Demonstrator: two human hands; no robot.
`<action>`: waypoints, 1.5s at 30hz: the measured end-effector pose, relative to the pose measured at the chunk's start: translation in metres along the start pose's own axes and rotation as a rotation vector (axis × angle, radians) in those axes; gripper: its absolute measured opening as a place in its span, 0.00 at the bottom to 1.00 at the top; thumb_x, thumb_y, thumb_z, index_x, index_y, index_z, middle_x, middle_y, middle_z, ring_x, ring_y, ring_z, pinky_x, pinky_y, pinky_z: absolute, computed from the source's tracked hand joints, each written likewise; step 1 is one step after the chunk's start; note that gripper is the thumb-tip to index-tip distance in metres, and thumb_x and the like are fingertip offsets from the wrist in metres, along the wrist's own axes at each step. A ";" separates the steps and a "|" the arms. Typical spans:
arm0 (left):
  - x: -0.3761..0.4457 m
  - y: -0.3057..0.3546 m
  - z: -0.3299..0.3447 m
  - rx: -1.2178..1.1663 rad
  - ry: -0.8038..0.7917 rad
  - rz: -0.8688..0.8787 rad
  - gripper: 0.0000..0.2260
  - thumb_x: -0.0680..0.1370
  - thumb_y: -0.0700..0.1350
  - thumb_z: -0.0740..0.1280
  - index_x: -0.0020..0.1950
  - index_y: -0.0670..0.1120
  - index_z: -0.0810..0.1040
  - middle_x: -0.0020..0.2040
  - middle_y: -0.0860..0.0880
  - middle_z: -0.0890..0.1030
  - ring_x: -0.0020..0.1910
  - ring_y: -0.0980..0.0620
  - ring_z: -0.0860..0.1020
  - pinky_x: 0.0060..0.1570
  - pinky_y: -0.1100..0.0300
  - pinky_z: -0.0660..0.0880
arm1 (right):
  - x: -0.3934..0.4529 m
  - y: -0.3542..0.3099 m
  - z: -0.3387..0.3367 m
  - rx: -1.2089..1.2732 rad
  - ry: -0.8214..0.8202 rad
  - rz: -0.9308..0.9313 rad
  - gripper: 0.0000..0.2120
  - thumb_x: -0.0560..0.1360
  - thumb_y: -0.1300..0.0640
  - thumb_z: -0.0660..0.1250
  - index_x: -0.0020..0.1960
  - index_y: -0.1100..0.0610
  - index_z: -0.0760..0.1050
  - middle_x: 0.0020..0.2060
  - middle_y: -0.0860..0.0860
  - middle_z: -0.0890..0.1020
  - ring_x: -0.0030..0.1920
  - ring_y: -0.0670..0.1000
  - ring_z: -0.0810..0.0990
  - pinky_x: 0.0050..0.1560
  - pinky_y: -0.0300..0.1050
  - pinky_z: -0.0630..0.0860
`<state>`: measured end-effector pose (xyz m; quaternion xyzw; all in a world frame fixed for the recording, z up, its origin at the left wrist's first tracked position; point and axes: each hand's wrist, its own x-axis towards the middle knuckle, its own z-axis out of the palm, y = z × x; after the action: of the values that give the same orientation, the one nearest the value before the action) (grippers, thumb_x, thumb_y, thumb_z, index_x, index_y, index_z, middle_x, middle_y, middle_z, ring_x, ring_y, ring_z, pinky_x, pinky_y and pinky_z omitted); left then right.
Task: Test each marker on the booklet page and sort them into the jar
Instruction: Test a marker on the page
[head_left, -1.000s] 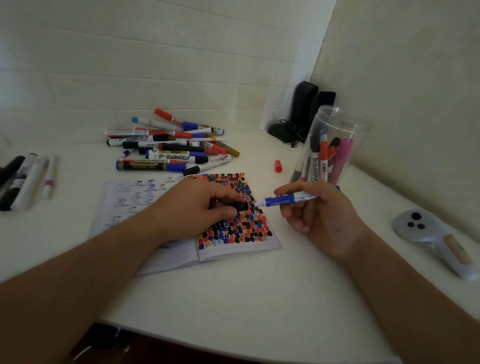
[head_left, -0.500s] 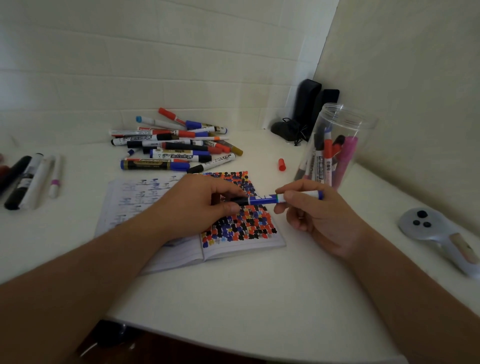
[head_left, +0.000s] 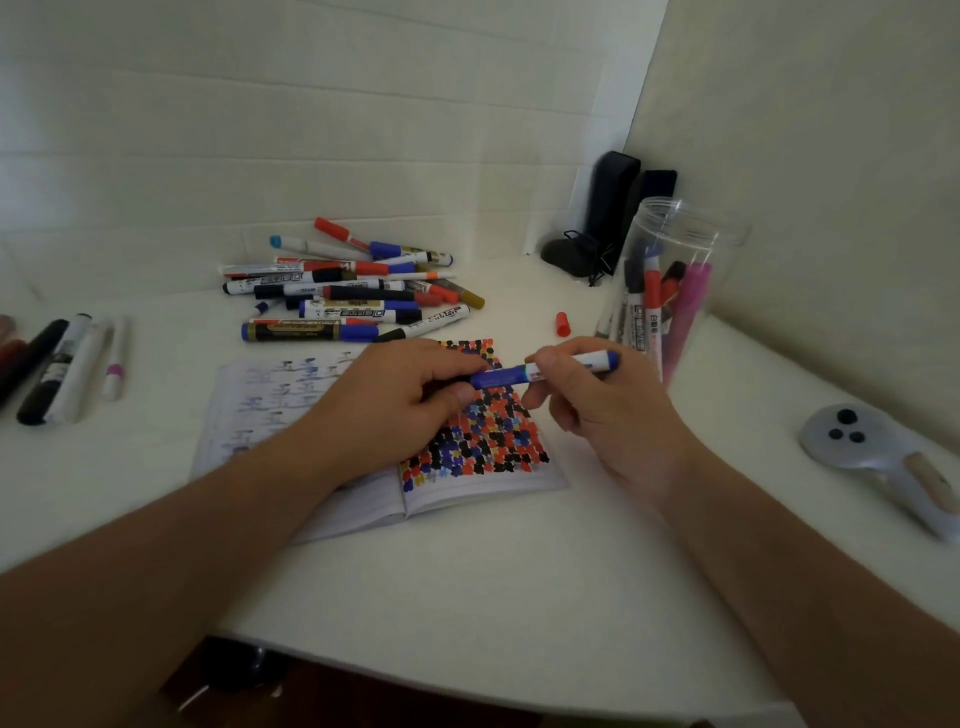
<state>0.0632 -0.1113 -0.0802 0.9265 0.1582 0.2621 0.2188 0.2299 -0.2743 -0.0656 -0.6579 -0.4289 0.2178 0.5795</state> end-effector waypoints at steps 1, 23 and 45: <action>0.000 -0.001 0.001 0.042 0.000 0.021 0.17 0.82 0.53 0.63 0.69 0.53 0.80 0.49 0.59 0.79 0.50 0.58 0.76 0.52 0.57 0.72 | -0.001 -0.001 0.003 -0.018 0.008 -0.021 0.10 0.82 0.53 0.67 0.54 0.59 0.81 0.40 0.53 0.87 0.33 0.48 0.77 0.35 0.39 0.74; -0.083 -0.090 -0.139 0.728 -0.004 -0.568 0.09 0.83 0.53 0.57 0.56 0.55 0.77 0.42 0.49 0.81 0.39 0.48 0.73 0.49 0.52 0.76 | -0.022 -0.002 0.043 -1.200 -0.525 -0.431 0.34 0.74 0.22 0.34 0.76 0.27 0.56 0.76 0.42 0.64 0.73 0.55 0.63 0.65 0.61 0.67; 0.018 -0.086 -0.075 0.729 -0.081 -0.442 0.11 0.82 0.55 0.63 0.63 0.58 0.78 0.60 0.48 0.78 0.60 0.45 0.73 0.58 0.48 0.71 | -0.011 0.008 0.032 -1.054 -0.456 -0.416 0.41 0.69 0.19 0.29 0.78 0.28 0.52 0.71 0.36 0.59 0.70 0.43 0.56 0.62 0.48 0.62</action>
<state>0.0205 -0.0062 -0.0568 0.8967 0.4264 0.0990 -0.0661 0.2014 -0.2649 -0.0832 -0.6953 -0.7118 -0.0060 0.0996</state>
